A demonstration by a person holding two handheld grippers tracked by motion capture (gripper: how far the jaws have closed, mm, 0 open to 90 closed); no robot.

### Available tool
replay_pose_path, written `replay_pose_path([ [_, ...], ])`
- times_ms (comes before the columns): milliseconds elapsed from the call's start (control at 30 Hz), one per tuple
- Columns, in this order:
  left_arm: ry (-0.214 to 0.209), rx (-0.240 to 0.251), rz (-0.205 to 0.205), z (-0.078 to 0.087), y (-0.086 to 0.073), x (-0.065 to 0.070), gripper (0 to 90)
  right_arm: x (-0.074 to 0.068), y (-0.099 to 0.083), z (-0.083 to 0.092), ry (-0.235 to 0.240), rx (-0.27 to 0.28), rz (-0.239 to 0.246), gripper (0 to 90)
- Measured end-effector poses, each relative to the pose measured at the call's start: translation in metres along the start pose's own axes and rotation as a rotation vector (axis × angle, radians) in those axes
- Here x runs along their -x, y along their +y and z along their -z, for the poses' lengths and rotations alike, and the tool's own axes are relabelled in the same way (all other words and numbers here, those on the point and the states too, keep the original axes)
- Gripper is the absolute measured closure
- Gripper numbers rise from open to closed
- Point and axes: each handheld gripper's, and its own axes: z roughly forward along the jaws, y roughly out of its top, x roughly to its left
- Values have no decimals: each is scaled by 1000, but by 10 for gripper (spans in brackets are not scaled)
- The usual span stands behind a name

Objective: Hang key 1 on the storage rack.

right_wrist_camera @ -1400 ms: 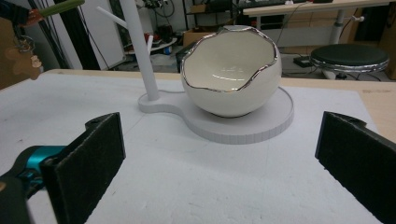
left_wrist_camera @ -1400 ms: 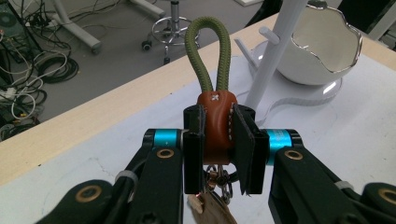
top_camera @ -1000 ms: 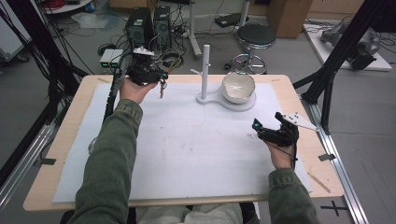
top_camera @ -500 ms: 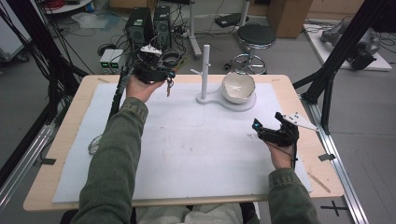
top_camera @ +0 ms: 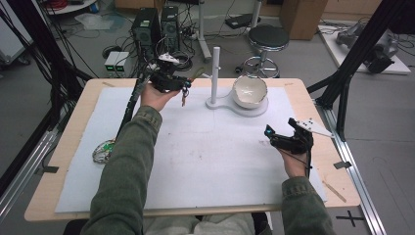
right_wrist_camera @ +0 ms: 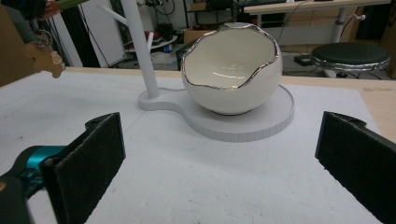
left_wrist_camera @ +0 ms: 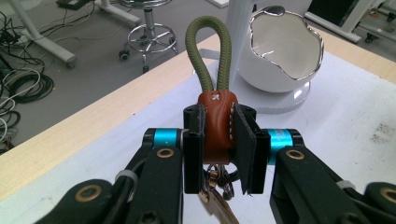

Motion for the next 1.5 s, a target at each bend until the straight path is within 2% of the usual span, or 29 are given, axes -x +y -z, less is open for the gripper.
replay_pose_path([
  [67, 9, 2, -2, -2, -2, 1, 742, 0, 0, 0, 0, 0, 2, 5],
  [300, 4, -4, 29, -9, -12, -3, 741, 0, -1, 0, 0, -4, -1, 5],
  [600, -7, -10, 29, -15, -15, -1, 741, 0, -1, -1, 1, -7, 2, 5],
  [733, -5, -15, 28, -19, -16, 0, 739, 0, -1, -1, 1, -10, -1, 5],
  [933, -9, -24, 4, -28, -17, 5, 734, 0, -1, 0, 0, 0, 3, 5],
  [1233, -11, -38, -1, -41, -19, 11, 731, 1, -1, 0, 1, -5, 1, 5],
  [1500, -17, -67, -18, -45, -21, 11, 684, 1, -1, 0, 1, -3, 3, 5],
])
